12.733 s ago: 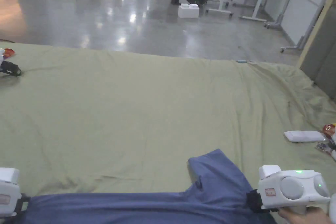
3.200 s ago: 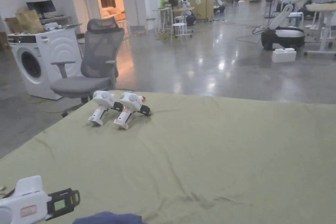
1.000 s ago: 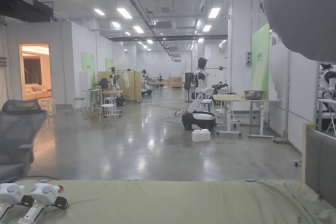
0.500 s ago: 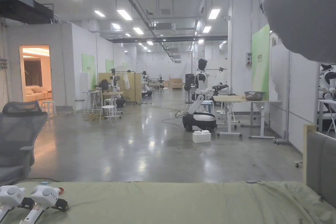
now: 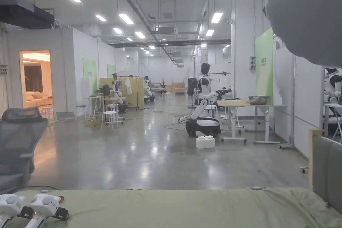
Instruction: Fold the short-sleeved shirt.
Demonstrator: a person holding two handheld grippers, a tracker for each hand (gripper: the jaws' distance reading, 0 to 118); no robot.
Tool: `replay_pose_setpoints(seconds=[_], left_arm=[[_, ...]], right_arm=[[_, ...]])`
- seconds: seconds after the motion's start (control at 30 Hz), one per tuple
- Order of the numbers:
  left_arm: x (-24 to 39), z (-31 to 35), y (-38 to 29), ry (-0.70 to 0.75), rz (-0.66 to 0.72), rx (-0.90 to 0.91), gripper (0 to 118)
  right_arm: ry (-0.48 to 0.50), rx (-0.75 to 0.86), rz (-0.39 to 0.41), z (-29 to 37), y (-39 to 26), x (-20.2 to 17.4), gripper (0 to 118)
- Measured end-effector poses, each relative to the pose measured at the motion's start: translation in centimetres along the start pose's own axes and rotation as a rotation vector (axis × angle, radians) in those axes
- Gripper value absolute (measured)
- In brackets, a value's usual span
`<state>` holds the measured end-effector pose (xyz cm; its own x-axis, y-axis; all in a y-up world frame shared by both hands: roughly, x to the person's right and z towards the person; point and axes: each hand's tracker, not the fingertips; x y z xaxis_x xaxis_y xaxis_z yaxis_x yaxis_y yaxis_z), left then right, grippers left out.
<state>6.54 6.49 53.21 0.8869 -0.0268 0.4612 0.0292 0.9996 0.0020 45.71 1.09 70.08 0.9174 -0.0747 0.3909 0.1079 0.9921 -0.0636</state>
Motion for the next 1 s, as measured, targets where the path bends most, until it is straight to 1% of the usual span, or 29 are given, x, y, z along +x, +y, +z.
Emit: replay_pose_setpoints(seconds=[0.13, 0.23, 0.4, 0.6, 1.0], left_arm=[[-0.31, 0.06, 0.27, 0.012, 0.035, -0.011, 118], [-0.45, 0.24, 0.45, 0.009, 0.067, 0.001, 118], [-0.2, 0.16, 0.41, 0.006, 0.042, -0.009, 118], [0.14, 0.19, 0.52, -0.003, 0.025, -0.012, 118], [0.36, 0.13, 0.37, -0.012, 0.018, -0.028, 118]], right_arm=[[-0.003, -0.001, -0.004, 0.14, 0.11, 0.05, 118], [0.002, 0.003, 0.009, 0.41, 0.33, -0.01, 118], [-0.006, 0.001, 0.02, 0.57, 0.71, -0.2, 118], [0.005, -0.002, 0.0, 0.49, 0.79, -0.17, 118], [0.018, -0.013, -0.012, 0.52, 0.84, -0.27, 118]])
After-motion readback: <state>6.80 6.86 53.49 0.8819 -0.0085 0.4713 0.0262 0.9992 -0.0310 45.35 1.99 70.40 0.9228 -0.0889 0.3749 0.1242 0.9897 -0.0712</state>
